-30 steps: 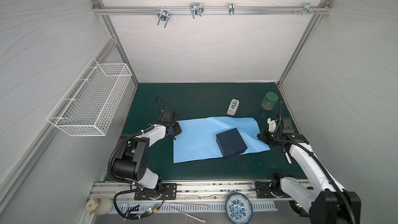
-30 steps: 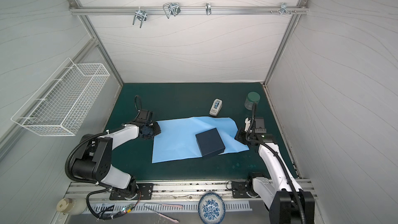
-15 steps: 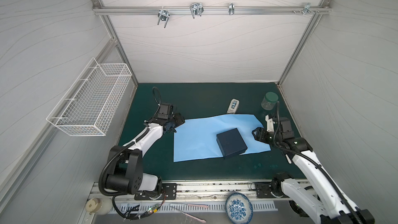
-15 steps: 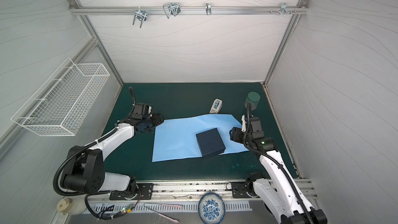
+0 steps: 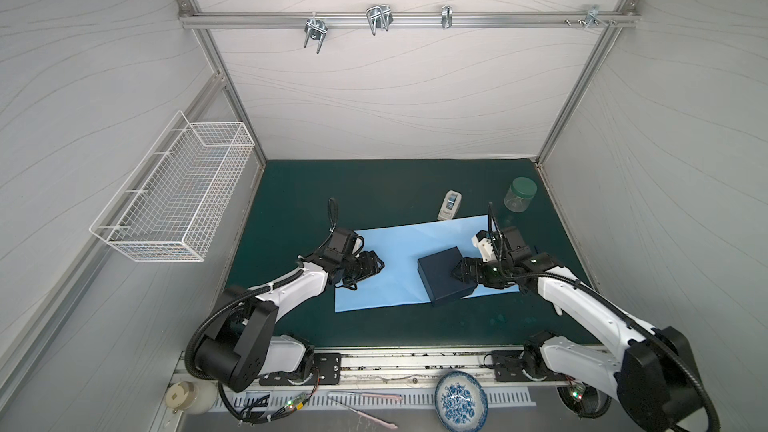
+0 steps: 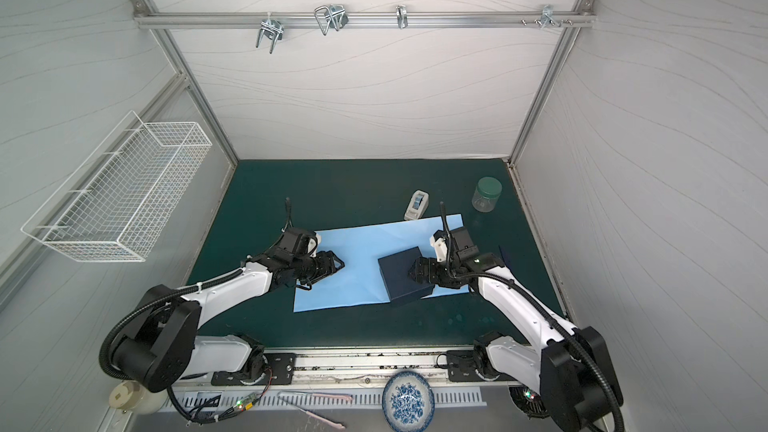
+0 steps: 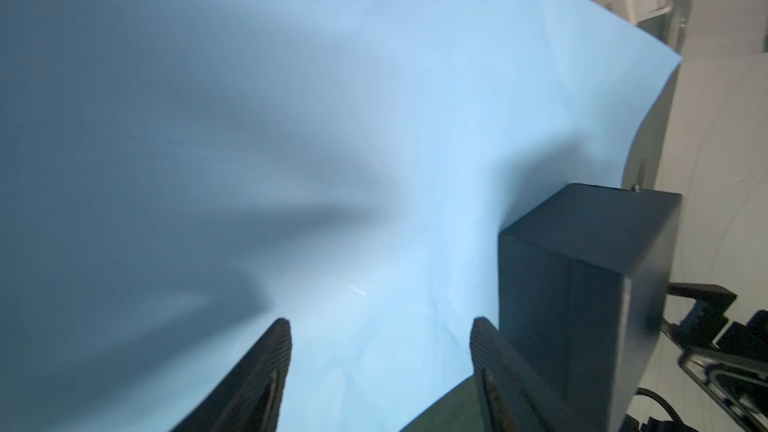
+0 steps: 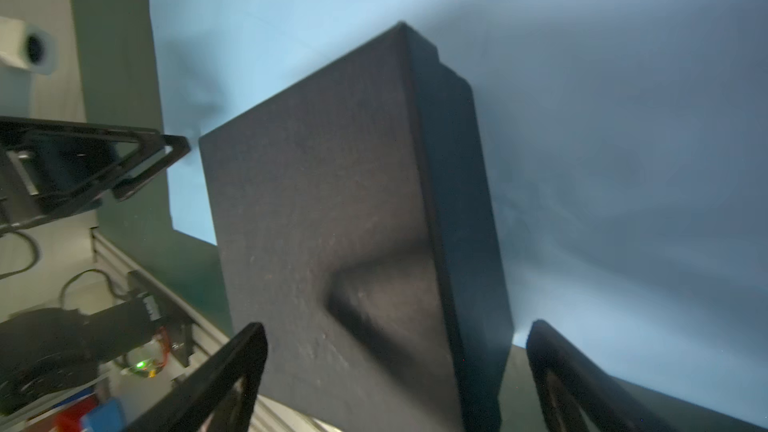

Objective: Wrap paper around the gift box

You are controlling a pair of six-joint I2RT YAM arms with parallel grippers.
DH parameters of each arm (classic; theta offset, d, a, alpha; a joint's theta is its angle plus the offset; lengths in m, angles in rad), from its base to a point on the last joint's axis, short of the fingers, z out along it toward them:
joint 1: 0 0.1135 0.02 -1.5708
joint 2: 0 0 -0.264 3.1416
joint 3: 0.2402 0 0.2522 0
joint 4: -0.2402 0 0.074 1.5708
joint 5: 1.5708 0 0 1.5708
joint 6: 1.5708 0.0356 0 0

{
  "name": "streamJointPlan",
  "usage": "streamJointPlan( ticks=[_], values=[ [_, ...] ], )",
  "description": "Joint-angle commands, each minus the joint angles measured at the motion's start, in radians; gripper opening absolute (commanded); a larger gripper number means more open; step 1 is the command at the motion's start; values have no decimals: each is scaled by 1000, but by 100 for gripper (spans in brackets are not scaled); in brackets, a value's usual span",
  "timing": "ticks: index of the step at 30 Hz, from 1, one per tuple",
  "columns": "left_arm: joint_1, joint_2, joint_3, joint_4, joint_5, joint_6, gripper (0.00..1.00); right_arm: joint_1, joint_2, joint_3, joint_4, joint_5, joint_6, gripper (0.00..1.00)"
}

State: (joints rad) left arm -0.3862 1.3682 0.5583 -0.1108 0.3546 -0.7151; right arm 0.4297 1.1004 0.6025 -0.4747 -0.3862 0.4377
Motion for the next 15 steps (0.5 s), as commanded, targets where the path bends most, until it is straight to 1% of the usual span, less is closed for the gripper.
streamJointPlan(
  ticks=[1, 4, 9, 12, 15],
  values=[
    [52, 62, 32, 40, -9, 3, 69, -3, 2, -23, 83, -157, 38, 99],
    [104, 108, 30, 57, -9, 12, 67, -3, -24, -60, 111, -159, 73, 99],
    [127, 168, 70, 40, -35, 42, 67, 31, -43, -107, 181, -150, 146, 99],
    [128, 169, 90, 29, -35, 55, 67, 59, -30, -117, 253, -128, 185, 99],
    [130, 123, 96, 18, -45, 57, 67, 81, 16, -104, 333, -122, 199, 99]
  ],
)
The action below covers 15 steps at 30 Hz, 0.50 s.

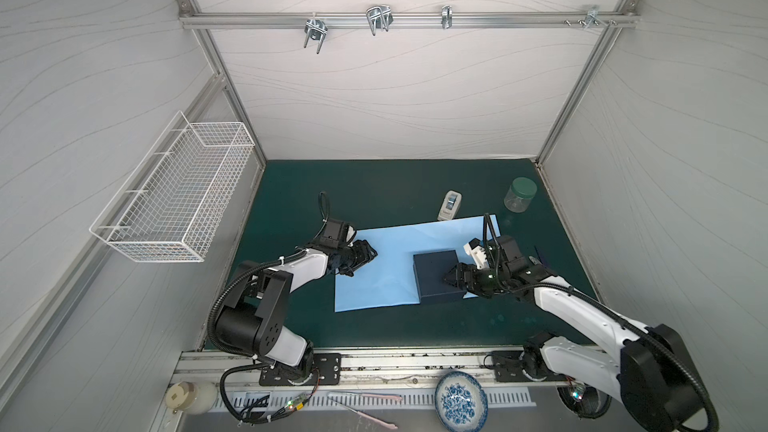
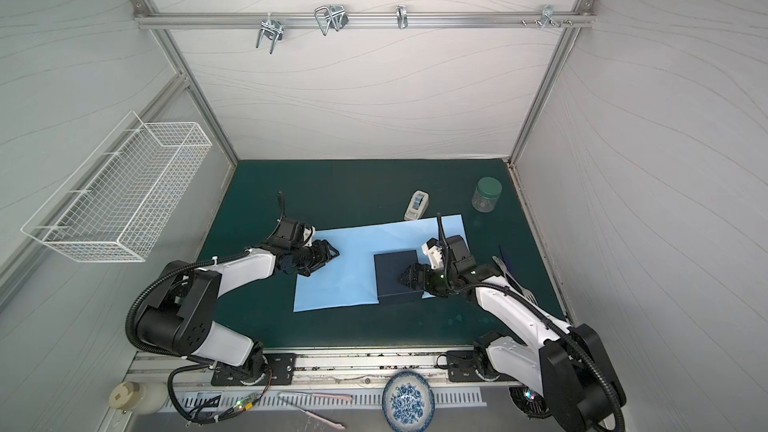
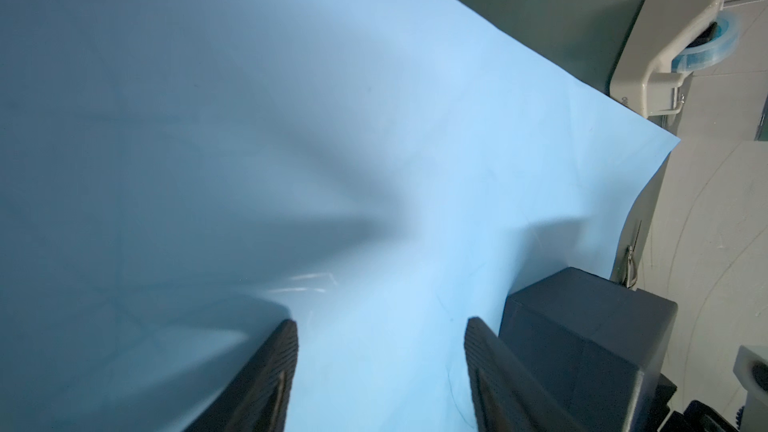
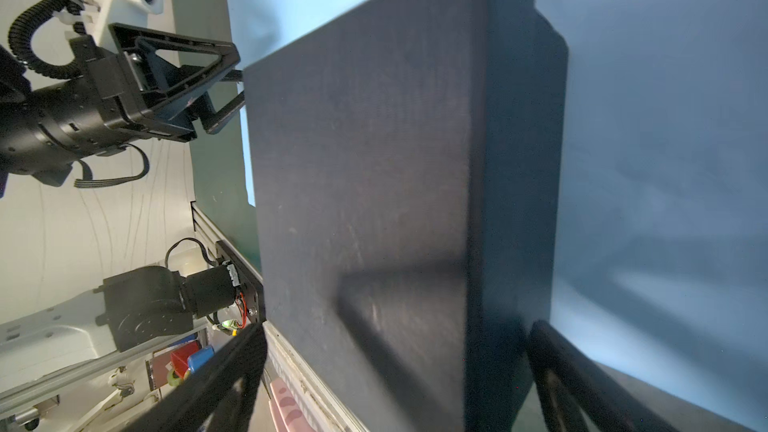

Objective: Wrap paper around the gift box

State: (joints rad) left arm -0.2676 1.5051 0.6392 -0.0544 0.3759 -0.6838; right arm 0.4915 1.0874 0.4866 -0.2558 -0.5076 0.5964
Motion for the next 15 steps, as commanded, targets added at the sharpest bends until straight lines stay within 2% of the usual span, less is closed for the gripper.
streamJointPlan(
  ticks=[1, 4, 6, 10, 15],
  values=[
    [10, -36, 18, -42, -60, 26, 68, 29, 50, 19, 143, 3, 35, 99],
    [8, -103, 16, -36, -15, 7, 69, 38, 116, 60, 186, -6, -24, 99],
    [2, -152, 7, -36, 19, 3, 70, 42, 112, 94, 127, 25, -98, 99],
    [-13, -263, -47, -36, 35, -8, 73, 131, -52, 52, -74, 268, -191, 99],
    [-15, -351, -77, -40, 26, -8, 75, 261, -218, -49, -159, 401, -137, 99]
  ],
)
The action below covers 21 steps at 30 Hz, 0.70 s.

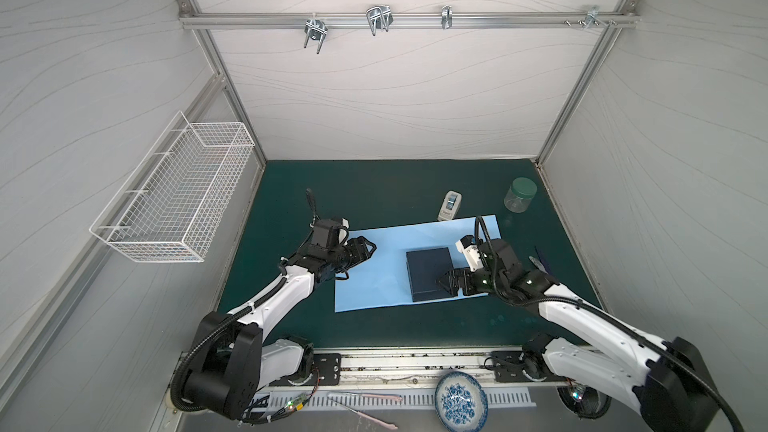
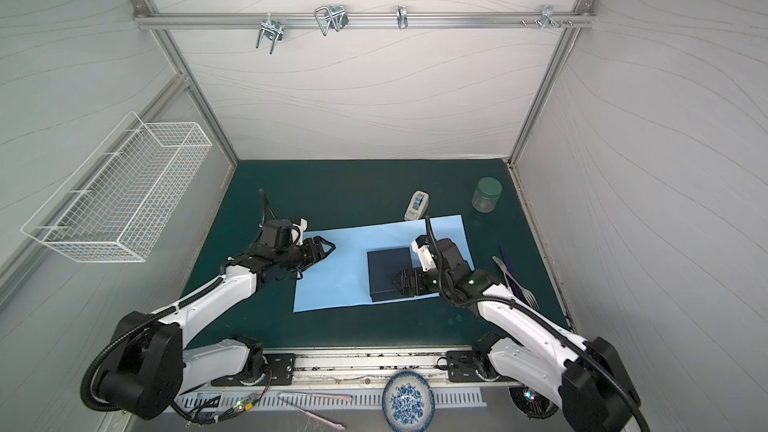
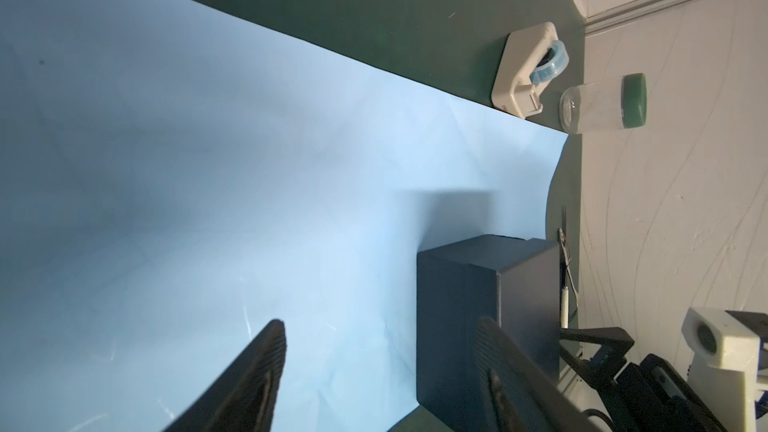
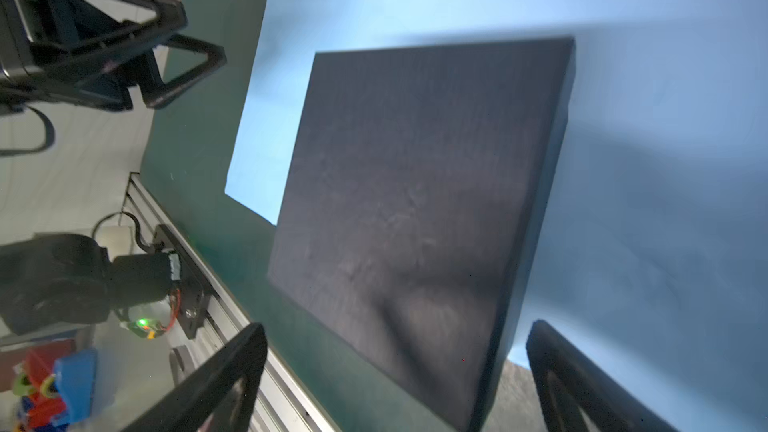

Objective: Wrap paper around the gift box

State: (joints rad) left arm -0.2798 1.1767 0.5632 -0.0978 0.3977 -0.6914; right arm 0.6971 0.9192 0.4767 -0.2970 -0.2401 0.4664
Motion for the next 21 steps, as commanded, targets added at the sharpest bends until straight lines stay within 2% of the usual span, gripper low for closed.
streamJointPlan(
  ticks=[1, 4, 8, 15, 21],
  values=[
    [-3, -31, 4, -11, 3, 6, 75, 88, -78, -49, -127, 166, 5, 99],
    [-2, -50, 9, -35, -2, 16, 75, 163, -111, -78, -122, 245, 25, 99],
    [-2, -63, 1, -37, -5, 12, 76, 195, -36, -96, -37, 256, 23, 99],
    [-2, -56, 6, -64, -1, 30, 75, 196, 233, 15, 96, 290, -44, 98],
    [-2, -75, -6, -85, -5, 28, 75, 147, 336, 74, 154, 286, -67, 95]
  ],
)
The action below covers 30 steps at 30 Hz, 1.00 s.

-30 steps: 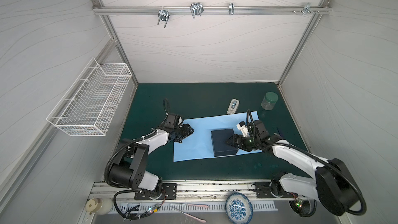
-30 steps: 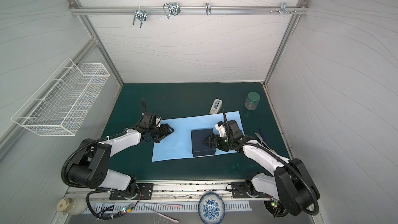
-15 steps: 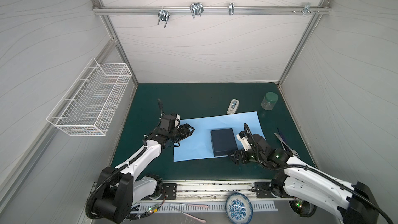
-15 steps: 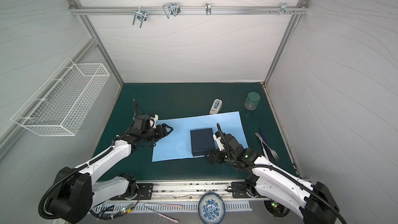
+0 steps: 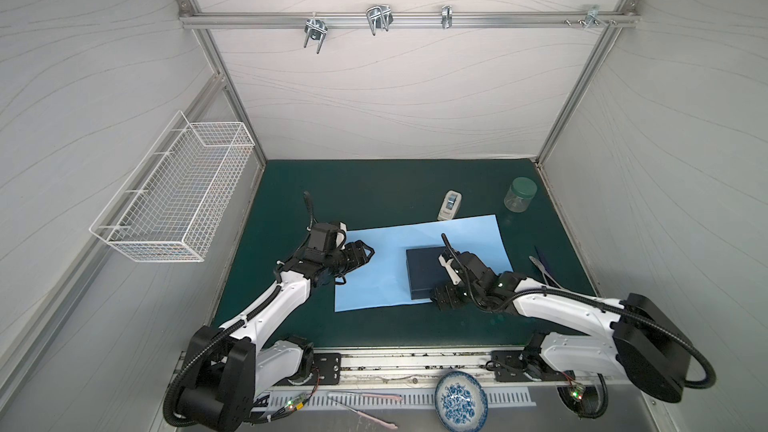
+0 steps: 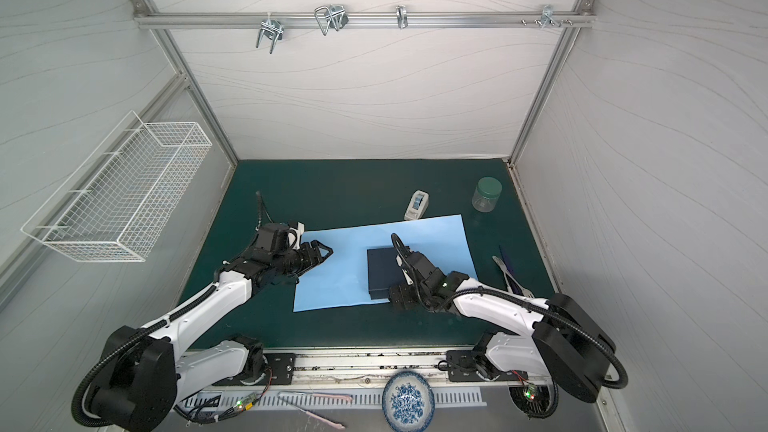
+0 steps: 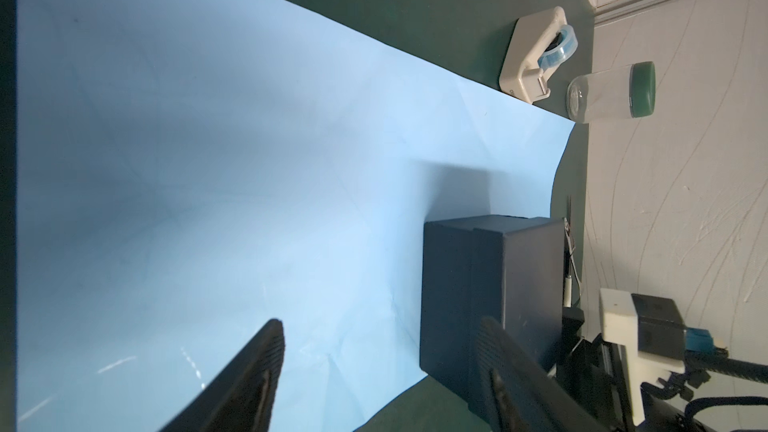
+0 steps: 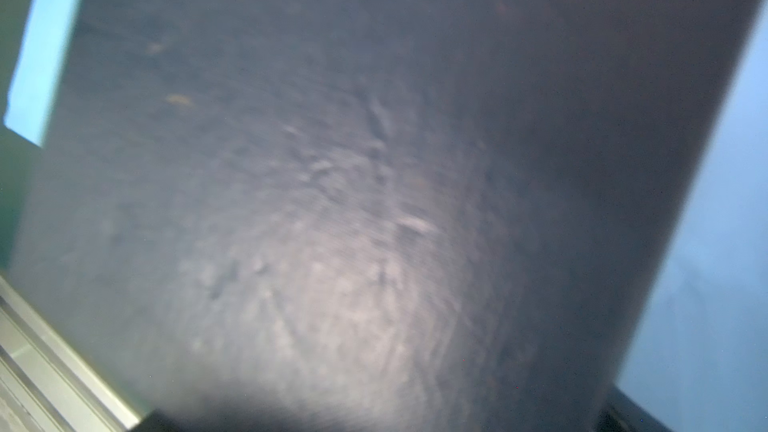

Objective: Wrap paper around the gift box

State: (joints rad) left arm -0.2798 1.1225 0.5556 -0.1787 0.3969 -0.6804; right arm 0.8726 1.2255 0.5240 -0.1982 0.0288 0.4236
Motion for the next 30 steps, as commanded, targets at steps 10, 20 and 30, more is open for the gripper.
streamJointPlan(
  ticks=[10, 20, 30],
  values=[
    [-69, 21, 21, 20, -6, 3, 76, -116, 119, 98, 87, -24, -97, 91],
    [-100, 65, 27, 47, -14, -14, 75, -212, 158, 145, 66, -204, -209, 86],
    [-104, 73, 41, 41, -21, -11, 75, -218, -30, 123, -54, -248, -168, 99]
  ],
)
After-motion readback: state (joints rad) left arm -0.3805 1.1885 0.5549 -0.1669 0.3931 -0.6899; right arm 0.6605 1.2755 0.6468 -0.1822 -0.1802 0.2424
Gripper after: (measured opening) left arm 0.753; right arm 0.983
